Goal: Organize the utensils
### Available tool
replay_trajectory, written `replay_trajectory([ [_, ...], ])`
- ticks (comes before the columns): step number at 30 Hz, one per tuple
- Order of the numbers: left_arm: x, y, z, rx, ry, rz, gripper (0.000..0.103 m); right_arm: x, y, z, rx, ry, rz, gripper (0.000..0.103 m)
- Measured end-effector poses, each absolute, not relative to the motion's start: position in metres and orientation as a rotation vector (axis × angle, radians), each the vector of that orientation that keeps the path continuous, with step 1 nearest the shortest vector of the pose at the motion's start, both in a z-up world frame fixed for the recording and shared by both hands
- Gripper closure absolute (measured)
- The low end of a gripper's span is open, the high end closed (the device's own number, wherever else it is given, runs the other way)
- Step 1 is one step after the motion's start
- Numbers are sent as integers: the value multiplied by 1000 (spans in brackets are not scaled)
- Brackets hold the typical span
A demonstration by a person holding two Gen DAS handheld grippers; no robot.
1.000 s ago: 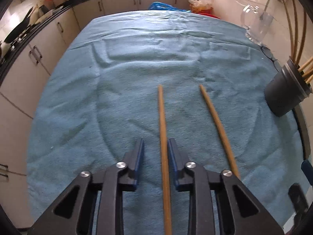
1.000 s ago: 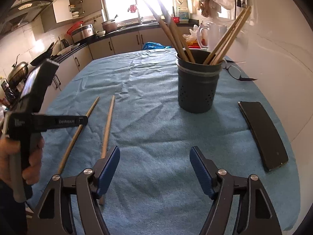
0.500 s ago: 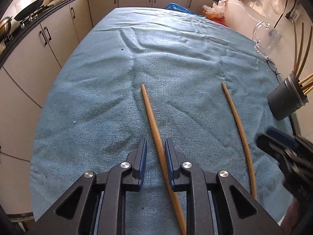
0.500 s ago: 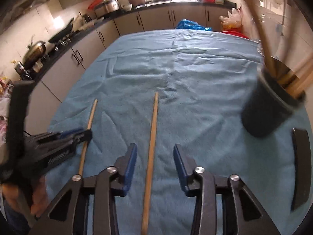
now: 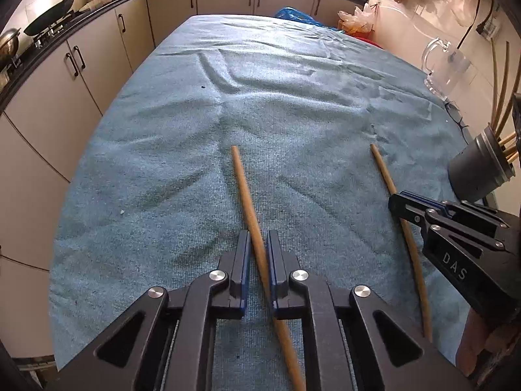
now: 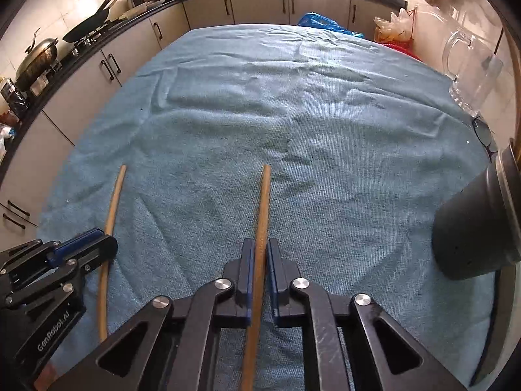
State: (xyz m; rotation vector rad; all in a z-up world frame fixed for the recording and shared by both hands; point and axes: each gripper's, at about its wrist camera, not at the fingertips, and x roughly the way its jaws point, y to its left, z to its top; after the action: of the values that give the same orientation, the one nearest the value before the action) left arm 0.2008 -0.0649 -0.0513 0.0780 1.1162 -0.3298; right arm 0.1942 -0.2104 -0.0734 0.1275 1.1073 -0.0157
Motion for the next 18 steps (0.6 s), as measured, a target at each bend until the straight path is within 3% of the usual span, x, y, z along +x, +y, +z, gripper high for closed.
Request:
replay_trajectory([
  [5, 196, -59, -37, 34, 1079, -359, 96, 180, -215, -57, 199, 1036, 17, 95],
  [18, 140, -56, 50, -1, 829, -437, 96, 83, -214, 38, 253, 606, 70, 95],
])
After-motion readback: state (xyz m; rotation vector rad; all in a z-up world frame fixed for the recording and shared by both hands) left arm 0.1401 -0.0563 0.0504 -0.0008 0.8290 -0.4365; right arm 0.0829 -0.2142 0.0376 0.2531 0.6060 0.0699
